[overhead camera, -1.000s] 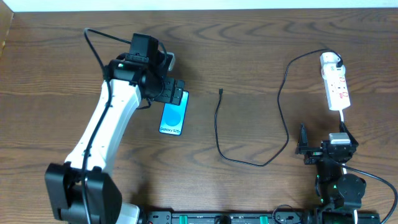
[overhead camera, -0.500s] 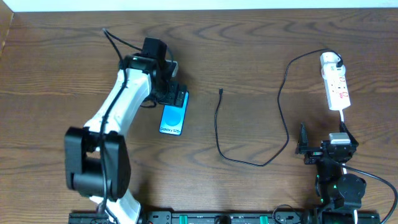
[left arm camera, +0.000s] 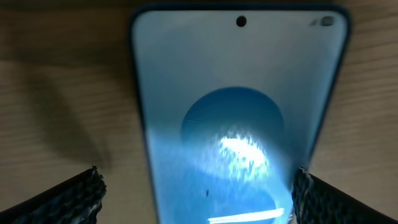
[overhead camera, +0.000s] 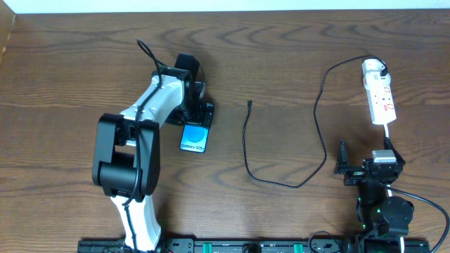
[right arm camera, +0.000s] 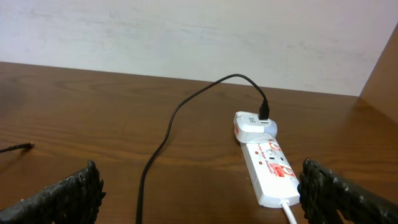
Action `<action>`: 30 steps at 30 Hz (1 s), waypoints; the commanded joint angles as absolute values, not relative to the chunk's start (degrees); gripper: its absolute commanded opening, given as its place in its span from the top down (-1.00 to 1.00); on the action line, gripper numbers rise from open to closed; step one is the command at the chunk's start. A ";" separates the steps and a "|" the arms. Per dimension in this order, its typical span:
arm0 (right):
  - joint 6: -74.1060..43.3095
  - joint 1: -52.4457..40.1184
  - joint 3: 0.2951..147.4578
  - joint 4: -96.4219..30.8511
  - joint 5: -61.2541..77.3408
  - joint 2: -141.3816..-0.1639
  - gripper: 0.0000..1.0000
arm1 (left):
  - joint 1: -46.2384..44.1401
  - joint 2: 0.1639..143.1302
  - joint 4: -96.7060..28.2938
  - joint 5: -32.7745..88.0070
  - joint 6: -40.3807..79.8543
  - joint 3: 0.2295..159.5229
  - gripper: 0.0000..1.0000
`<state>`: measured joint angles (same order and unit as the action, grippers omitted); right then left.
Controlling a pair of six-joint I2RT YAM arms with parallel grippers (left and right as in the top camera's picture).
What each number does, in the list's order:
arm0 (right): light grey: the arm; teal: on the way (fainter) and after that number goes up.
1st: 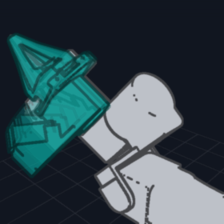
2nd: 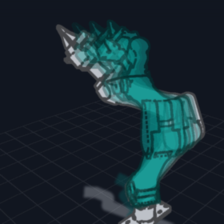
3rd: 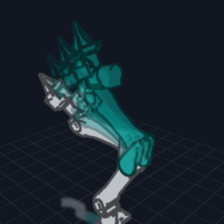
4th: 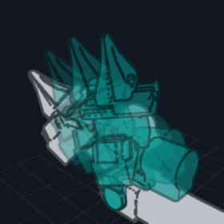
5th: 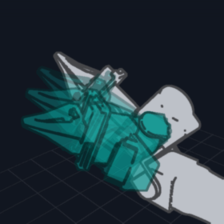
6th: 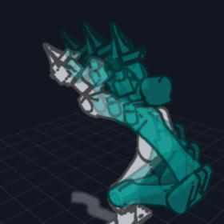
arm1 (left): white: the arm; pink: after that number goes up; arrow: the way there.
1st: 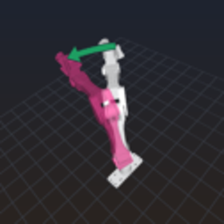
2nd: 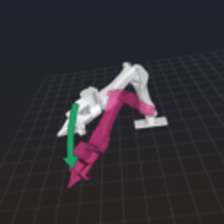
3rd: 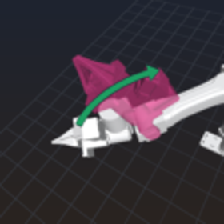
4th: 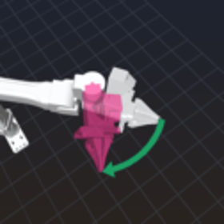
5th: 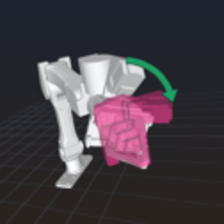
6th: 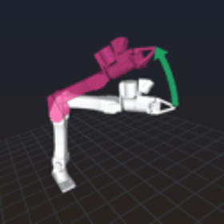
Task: Plug charger to phone and switch on socket
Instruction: 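Move the left gripper over the blue phone and lower onto it, then grasp the blue phone's top edge with the left gripper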
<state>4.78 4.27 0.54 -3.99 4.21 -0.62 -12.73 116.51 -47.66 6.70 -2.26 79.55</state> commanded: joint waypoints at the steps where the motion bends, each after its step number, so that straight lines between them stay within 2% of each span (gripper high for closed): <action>1: 4.12 4.51 0.32 -4.08 3.95 -0.34 -0.99 | -13.89 118.15 -47.09 5.50 -1.45 80.42 -0.95; 12: 4.12 4.51 0.32 -4.08 3.95 -0.34 -0.99 | -15.51 118.15 -46.89 5.41 -1.41 80.62 -0.95; 20: 4.12 4.51 0.32 -4.05 3.95 -0.34 -0.99 | -15.57 116.40 -50.30 6.37 7.90 83.59 -0.95; 23: 4.12 4.51 0.32 -4.05 3.95 -0.34 -0.99 | -15.86 116.38 -50.50 10.52 8.10 83.40 -0.95; 30: 4.12 4.51 0.32 -4.05 3.95 -0.34 -0.98 | -16.01 116.57 -47.68 10.48 8.51 79.96 -0.95</action>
